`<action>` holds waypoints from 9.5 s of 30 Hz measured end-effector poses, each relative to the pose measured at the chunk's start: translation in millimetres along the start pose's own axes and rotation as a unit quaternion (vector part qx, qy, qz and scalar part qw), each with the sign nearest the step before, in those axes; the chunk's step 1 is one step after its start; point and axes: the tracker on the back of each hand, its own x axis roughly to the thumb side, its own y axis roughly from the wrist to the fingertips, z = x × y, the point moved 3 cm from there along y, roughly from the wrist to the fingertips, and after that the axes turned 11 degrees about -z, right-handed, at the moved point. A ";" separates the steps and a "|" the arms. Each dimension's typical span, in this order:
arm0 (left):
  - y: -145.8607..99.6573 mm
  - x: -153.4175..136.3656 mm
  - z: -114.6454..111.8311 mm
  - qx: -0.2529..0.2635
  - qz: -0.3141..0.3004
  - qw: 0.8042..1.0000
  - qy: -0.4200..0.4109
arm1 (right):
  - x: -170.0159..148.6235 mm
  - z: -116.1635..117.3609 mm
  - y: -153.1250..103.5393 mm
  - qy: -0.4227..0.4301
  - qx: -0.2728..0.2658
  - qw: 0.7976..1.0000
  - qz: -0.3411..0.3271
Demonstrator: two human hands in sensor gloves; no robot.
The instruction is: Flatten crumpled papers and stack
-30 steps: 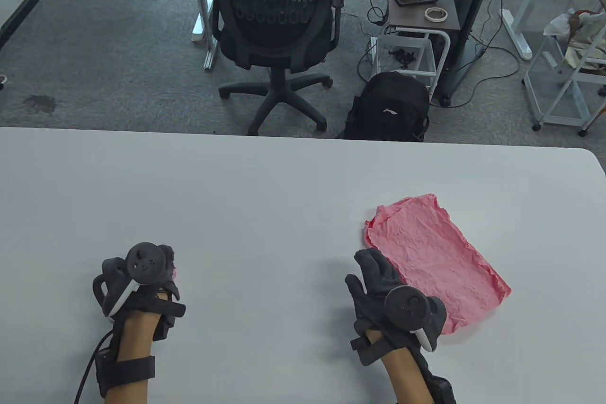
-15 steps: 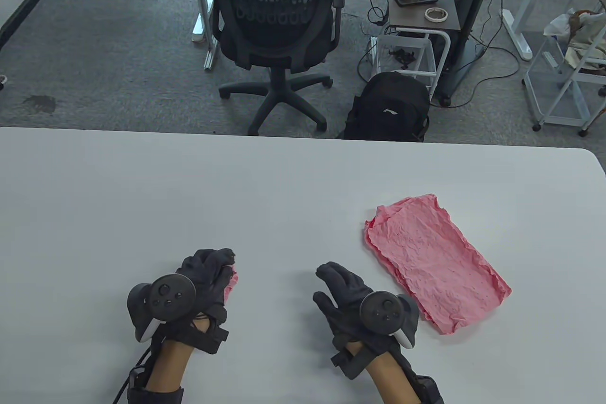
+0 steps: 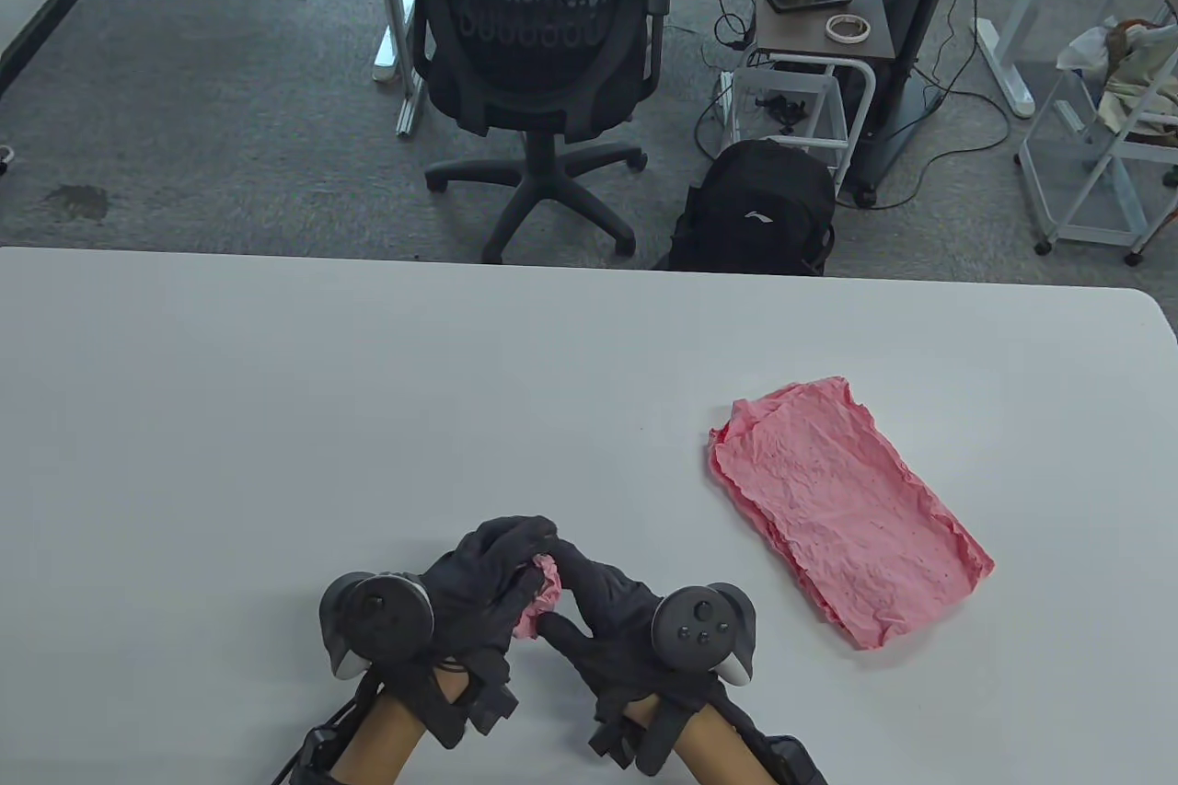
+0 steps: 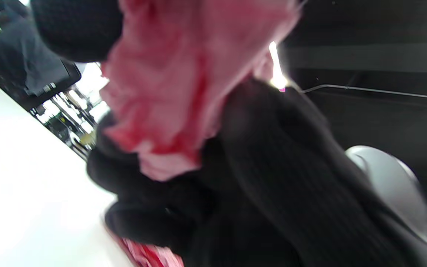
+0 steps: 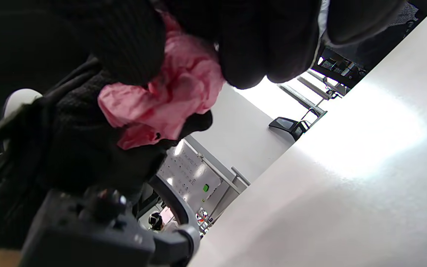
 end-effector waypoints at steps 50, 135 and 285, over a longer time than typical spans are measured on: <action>-11.1 -34.8 -5.6 -0.051 0.067 0.996 -0.042 | 7.5 -5.7 -1.3 0.001 0.005 1.000 -0.030; -27.9 -64.4 3.5 0.117 0.116 0.910 -0.379 | -22.9 -48.0 -12.6 0.243 -0.198 0.949 0.038; -41.8 -78.1 47.0 0.112 0.153 0.951 -0.243 | -60.5 -71.7 -25.2 -0.039 0.067 0.980 0.182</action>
